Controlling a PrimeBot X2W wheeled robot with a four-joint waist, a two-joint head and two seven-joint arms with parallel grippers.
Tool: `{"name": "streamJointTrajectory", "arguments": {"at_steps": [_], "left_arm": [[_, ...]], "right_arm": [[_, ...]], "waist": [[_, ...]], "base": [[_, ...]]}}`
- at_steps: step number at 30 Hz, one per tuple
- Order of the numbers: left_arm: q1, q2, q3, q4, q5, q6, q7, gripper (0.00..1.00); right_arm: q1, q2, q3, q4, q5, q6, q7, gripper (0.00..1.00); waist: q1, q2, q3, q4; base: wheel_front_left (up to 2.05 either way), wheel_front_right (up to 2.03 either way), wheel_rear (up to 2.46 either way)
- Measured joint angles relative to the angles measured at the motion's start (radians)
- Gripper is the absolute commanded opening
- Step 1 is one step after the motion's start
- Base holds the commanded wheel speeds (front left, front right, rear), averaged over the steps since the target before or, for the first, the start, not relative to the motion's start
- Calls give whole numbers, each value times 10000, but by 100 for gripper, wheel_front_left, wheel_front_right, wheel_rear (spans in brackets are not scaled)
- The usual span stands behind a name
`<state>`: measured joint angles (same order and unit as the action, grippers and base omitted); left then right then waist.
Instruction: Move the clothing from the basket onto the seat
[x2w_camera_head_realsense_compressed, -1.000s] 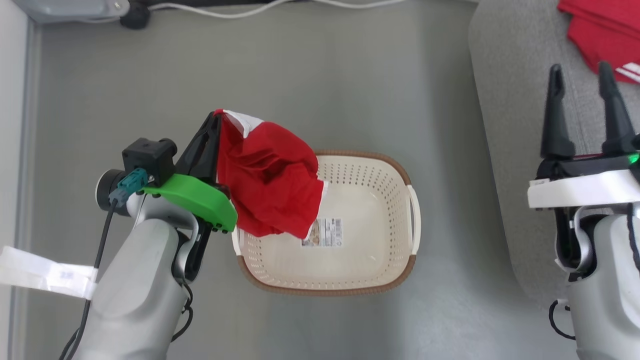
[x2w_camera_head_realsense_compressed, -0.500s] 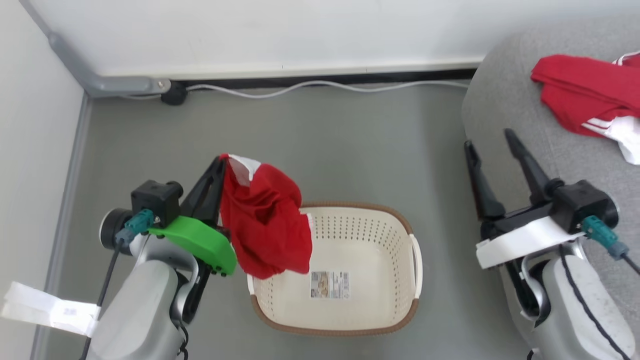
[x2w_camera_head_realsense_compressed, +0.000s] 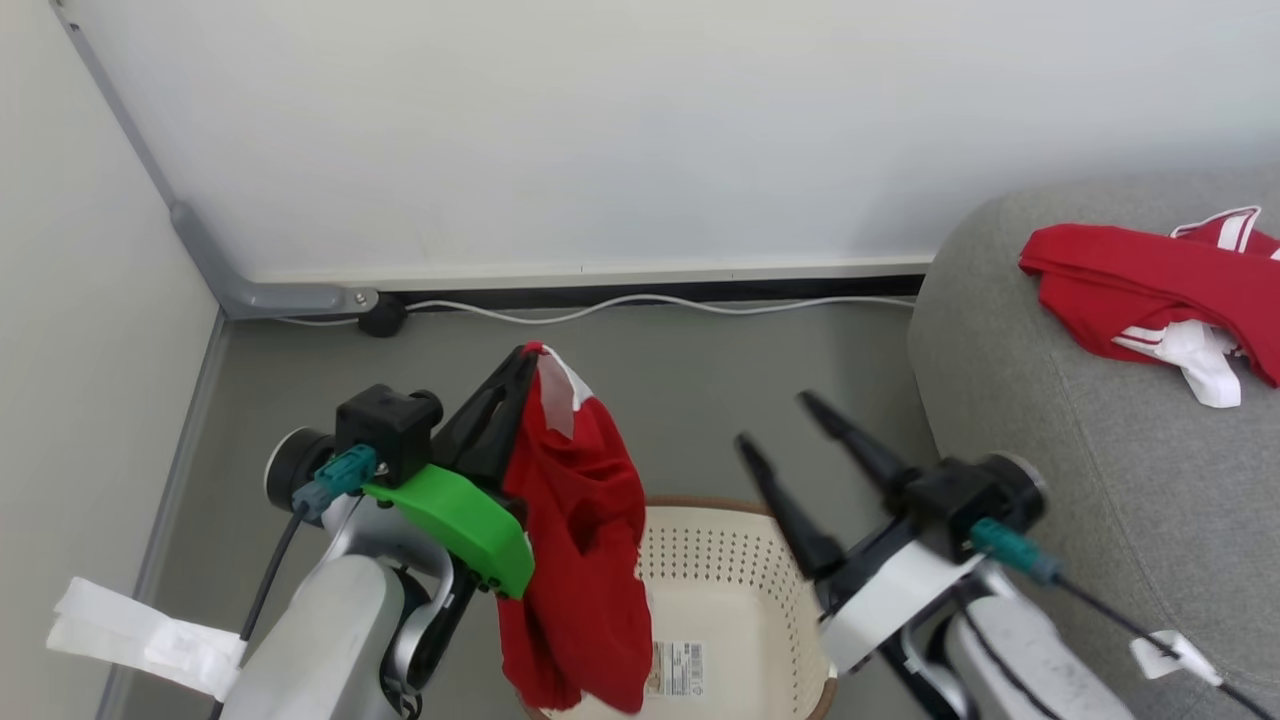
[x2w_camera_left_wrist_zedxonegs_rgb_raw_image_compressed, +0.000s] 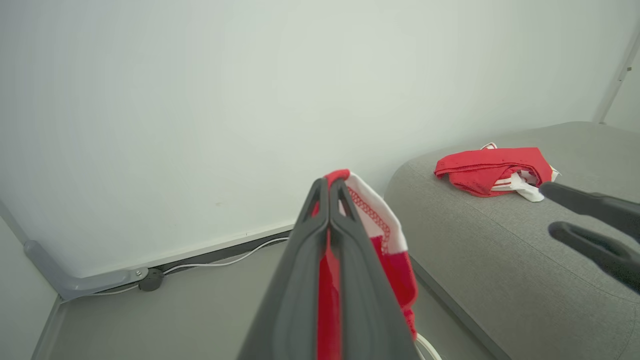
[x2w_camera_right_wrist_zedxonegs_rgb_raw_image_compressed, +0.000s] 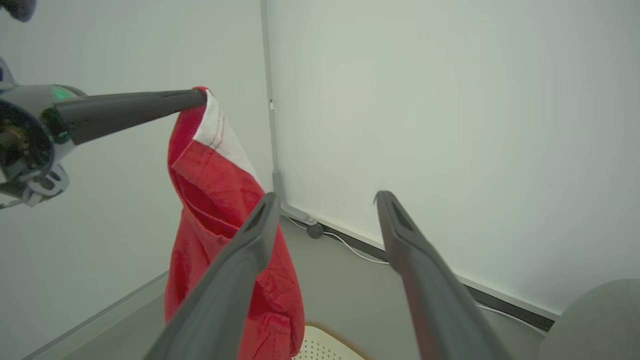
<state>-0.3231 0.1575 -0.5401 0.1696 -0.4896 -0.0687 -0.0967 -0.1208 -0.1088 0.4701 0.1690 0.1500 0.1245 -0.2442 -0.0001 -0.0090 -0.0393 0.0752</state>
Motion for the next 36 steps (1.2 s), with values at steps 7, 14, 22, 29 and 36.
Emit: {"name": "streamJointTrajectory", "arguments": {"at_steps": [7,14,22,29,36], "left_arm": [[88,2,-299,-1177,2,82,570,0],[213,-17,-754,-2401,0,115,1131,0],[501,-109,-1275,-3442,-109,77,1718,0],[914,-19,-1127,-4025,-153,416,2077,43],[1619,207,-631,-4134,-186,974,2088,100]], "right_arm": [[-293,77,1831,-10,844,0,77,100],[-818,-52,2199,33,1068,0,79,100],[-1043,-261,2266,345,1563,0,178,2],[-1042,-176,2926,430,2393,2,441,0],[-1363,-568,2554,297,2615,0,479,0]], "waist": [[0,0,-298,43],[1,0,-303,95],[0,0,-296,130],[0,0,-216,-18],[0,0,-59,-546]], "base": [[0,0,0],[0,0,0],[0,0,0],[0,0,0],[0,0,0]]}}
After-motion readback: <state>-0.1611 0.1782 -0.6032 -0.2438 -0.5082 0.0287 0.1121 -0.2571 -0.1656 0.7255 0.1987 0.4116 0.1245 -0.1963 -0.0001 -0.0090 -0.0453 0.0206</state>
